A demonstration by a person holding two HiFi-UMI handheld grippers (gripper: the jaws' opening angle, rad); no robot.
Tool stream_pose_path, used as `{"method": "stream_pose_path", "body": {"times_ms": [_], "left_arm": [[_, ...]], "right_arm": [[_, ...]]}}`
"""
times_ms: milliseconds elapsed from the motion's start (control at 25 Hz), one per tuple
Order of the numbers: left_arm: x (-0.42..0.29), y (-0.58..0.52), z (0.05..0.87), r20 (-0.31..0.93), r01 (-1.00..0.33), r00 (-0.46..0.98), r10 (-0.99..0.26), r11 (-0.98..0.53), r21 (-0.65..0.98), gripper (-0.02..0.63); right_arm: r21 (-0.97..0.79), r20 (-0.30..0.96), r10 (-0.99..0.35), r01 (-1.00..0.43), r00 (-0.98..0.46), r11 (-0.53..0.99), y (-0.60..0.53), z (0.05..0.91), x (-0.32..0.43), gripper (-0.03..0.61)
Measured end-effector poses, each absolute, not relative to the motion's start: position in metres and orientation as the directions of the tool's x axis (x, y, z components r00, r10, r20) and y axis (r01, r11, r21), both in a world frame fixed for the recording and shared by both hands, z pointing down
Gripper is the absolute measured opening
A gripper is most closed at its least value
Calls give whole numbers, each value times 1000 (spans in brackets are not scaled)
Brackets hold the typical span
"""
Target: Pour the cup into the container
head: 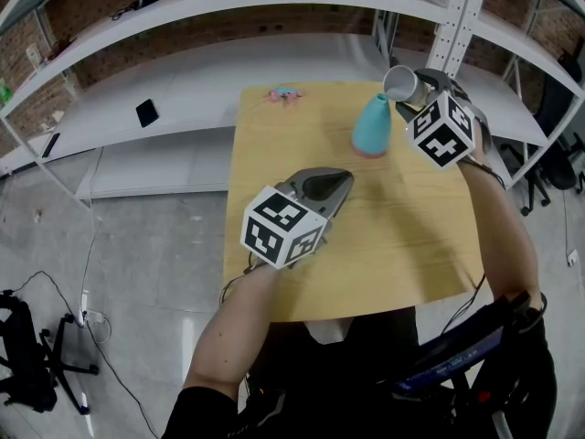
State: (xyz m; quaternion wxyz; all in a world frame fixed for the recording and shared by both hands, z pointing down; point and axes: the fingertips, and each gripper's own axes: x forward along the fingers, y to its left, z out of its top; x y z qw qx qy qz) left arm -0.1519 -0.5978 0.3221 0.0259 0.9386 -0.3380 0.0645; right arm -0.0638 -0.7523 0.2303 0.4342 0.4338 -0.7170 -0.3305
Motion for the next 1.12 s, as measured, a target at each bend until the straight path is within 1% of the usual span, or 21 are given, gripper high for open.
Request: {"method": "stream_pose_path", "body": {"times_ms": [640, 1120], "left_arm": [[-151, -597, 322, 138, -639, 763, -632, -770, 4, 2], [-150, -597, 323, 138, -639, 762, -633, -769, 2, 2]], "right_arm": [[884, 329, -917, -267, -227, 383, -753, 229, -66, 295], [891, 326, -918, -252, -226, 378, -753, 229, -67, 295]]}}
